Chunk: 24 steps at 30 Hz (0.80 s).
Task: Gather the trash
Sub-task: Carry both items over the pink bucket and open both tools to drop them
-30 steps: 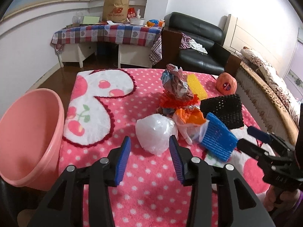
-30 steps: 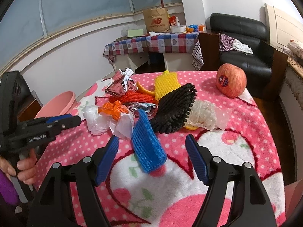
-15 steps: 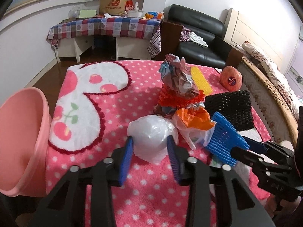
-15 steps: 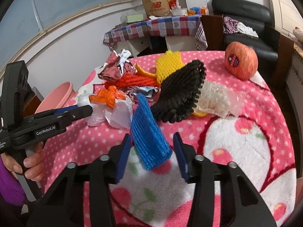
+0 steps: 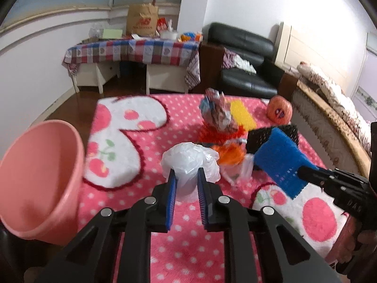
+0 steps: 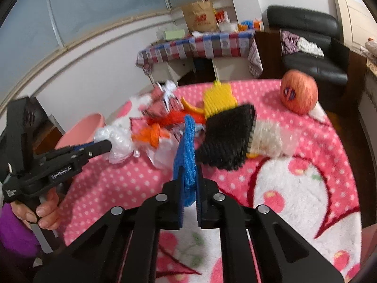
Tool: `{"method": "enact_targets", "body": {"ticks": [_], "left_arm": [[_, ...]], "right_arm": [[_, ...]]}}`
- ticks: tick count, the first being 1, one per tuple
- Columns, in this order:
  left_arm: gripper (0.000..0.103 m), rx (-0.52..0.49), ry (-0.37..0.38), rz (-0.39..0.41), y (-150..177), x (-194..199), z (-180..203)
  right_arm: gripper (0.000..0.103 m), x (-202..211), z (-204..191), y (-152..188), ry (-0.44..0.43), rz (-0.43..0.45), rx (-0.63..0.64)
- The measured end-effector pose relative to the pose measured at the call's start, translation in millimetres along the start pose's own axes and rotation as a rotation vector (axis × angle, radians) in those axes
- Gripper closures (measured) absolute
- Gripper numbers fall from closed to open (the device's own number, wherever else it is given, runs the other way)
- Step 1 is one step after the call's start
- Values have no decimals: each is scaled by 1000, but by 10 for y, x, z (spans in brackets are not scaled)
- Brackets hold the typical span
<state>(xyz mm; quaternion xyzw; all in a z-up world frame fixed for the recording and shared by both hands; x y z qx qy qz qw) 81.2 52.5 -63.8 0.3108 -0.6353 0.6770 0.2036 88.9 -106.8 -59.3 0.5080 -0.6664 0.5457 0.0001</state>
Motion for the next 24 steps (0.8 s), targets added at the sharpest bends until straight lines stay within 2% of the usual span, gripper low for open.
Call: {"method": "enact_targets", "body": {"ticks": [6, 13, 18, 24], "left_arm": [[87, 32, -75, 93, -101, 354, -334], [87, 111, -203, 157, -141, 631, -914], [87, 188, -287, 150, -81, 711, -1403], [87, 268, -371, 100, 108, 691, -1941]], "right_arm": [[95, 102, -361, -217, -68, 72, 65], [95, -289, -879, -400, -189, 37, 117], [95, -687, -1380, -489, -284, -7, 169], [95, -1090, -1860, -503, -352, -61, 219]]}}
Point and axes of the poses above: each gripper's, at about its wrist camera, not at the fingertips, and x roughly against the way its jaws point, z to its right, y to its underside, the point moved 8 cm from there along -x, roughly the way its jaws point, and after that the axes turned 12 degrees about -y, right-handed, at the moved point
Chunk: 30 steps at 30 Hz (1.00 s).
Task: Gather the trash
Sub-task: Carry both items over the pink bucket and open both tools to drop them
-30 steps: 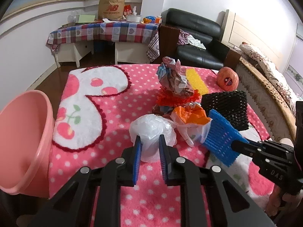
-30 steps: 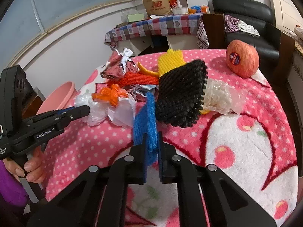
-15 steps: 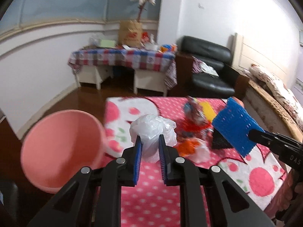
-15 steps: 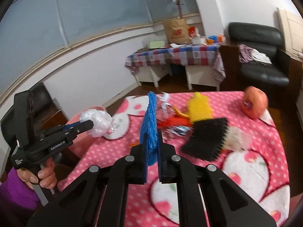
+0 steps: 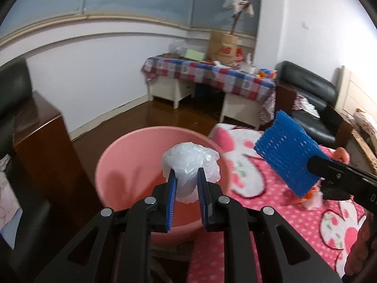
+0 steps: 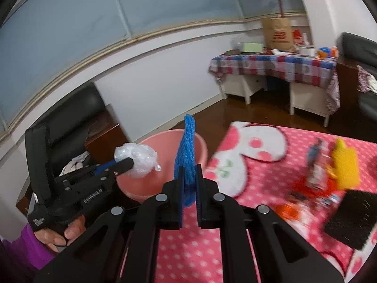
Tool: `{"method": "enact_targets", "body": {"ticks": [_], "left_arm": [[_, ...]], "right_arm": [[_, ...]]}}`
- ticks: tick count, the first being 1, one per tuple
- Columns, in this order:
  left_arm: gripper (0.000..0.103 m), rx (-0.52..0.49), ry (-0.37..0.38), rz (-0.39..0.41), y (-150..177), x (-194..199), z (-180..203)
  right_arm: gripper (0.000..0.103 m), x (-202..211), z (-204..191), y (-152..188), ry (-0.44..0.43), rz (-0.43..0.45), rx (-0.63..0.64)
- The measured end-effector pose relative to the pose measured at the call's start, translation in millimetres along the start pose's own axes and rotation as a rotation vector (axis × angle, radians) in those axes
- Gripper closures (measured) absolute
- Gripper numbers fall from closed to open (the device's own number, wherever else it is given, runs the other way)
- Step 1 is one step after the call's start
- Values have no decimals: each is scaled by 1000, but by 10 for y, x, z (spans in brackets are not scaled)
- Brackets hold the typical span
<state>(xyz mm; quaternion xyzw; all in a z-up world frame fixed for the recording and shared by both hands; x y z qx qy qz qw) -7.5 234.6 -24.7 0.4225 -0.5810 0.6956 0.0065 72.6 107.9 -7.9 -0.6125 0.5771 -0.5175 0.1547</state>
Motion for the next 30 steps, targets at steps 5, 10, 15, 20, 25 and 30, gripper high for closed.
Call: {"method": "enact_targets", "body": {"ticks": [5, 10, 15, 20, 25, 30], "left_arm": [[87, 33, -43, -40, 81, -150, -254], [86, 52, -70, -70, 167, -245, -421], [86, 57, -81, -96, 225, -332, -494], [84, 60, -86, -115, 261, -383, -528], [78, 58, -90, -106, 239, -389, -523], [70, 56, -86, -88, 220, -331, -504]], "right_arm": [[95, -357, -165, -41, -31, -51, 22], [95, -670, -220, -29, -45, -105, 21], [95, -949, -223, 57, -46, -163, 8], [95, -1074, -200, 102, -47, -182, -12], [94, -1160, -157, 104, -53, -200, -50], [71, -1146, -120, 84, -77, -182, -78]]}}
Point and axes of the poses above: each gripper's, at about its wrist camera, not at the fingertips, and x roughly against the way its jaws point, z to its right, y to its underside, the point moved 8 cm from there along -x, roughly the way its jaws point, and after that the axes turned 12 degrees about -y, right-handed, at the moved point
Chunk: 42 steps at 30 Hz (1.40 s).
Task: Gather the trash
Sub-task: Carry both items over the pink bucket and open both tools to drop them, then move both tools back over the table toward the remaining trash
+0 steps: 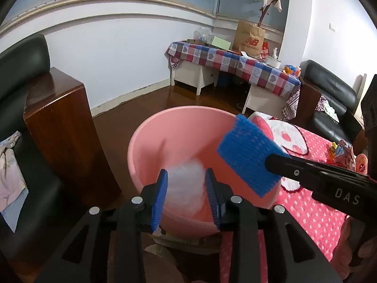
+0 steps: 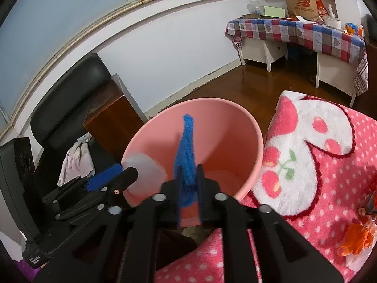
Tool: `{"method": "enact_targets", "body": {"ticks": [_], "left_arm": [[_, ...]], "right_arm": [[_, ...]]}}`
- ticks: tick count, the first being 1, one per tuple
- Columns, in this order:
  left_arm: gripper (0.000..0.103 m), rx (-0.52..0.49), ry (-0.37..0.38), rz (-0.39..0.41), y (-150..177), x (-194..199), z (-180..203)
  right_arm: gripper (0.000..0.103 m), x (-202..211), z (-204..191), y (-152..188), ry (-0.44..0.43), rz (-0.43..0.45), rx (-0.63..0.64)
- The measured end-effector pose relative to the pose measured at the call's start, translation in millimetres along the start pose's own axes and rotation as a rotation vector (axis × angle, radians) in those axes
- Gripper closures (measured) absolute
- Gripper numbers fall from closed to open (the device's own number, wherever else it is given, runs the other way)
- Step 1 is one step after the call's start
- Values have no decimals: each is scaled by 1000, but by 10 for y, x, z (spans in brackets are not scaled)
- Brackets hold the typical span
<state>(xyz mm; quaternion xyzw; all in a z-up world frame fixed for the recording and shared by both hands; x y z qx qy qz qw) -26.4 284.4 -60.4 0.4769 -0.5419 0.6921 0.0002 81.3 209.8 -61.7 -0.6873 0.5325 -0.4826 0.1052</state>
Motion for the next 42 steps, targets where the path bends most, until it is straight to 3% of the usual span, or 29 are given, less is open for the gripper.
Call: {"method": "enact_targets", "body": {"ticks": [10, 18, 29, 42], "left_arm": [[67, 15, 22, 20, -64, 115, 59], [67, -7, 71, 43, -65, 300, 293], [64, -82, 147, 49, 16, 533, 824], [63, -188, 236, 52, 136, 691, 1556]], "right_arm": [[67, 263, -54, -6, 8, 58, 36], [67, 655, -3, 118, 66, 110, 44], [68, 1282, 182, 367, 156, 177, 34], [67, 2058, 673, 702, 275, 274, -75]]}}
Point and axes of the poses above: each gripper's, at about its wrist camera, not at the fingertips, and x roughly against the way its jaws point, z to its right, y to its underside, the point moved 8 cm from there along -x, roughly the way its jaws point, and after that the axes turned 12 degrees about -y, right-handed, at the moved point
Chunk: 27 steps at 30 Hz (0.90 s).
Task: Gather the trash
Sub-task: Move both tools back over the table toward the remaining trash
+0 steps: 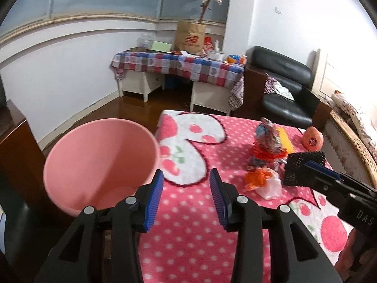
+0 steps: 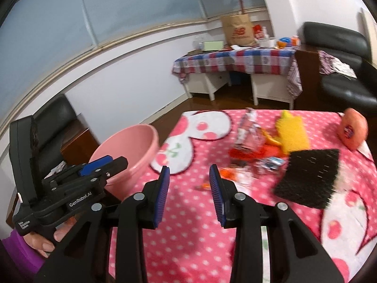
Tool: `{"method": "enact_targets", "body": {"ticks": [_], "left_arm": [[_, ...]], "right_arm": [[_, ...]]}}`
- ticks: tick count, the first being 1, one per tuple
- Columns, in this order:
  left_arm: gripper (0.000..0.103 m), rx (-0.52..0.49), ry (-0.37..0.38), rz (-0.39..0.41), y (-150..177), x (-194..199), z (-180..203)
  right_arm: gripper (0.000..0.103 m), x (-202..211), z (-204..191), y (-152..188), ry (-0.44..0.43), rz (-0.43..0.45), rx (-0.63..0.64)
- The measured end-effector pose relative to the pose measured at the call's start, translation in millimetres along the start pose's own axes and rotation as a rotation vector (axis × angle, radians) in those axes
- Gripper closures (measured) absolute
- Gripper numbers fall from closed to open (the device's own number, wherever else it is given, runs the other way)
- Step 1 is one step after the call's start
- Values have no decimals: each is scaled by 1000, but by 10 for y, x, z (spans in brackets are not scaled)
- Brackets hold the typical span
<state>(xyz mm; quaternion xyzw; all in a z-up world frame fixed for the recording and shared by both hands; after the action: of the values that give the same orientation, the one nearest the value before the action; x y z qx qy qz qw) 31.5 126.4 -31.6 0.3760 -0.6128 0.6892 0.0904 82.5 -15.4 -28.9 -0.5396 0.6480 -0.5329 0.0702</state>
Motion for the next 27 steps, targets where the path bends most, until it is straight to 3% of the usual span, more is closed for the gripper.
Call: {"method": "enact_targets", "body": {"ticks": [12, 27], "left_arm": [[63, -62, 37, -11, 44, -37, 411], [63, -99, 52, -20, 125, -30, 612]], "right_arm": [[68, 446, 500, 57, 82, 59, -82], [67, 776, 903, 170, 148, 104, -167]]}}
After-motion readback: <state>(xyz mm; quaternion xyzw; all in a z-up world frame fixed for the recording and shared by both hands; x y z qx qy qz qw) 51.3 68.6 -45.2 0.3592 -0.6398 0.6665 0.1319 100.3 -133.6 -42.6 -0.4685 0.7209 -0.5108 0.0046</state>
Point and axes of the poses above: each gripper's, at about its wrist camera, not at the fingertips, and x roughly against the way its jaws point, z to its right, y to its underside, the point moved 8 cm from there along -x, roughly the way its jaws point, and after that the axes turned 12 degrees about -y, right-handed, at the moved point
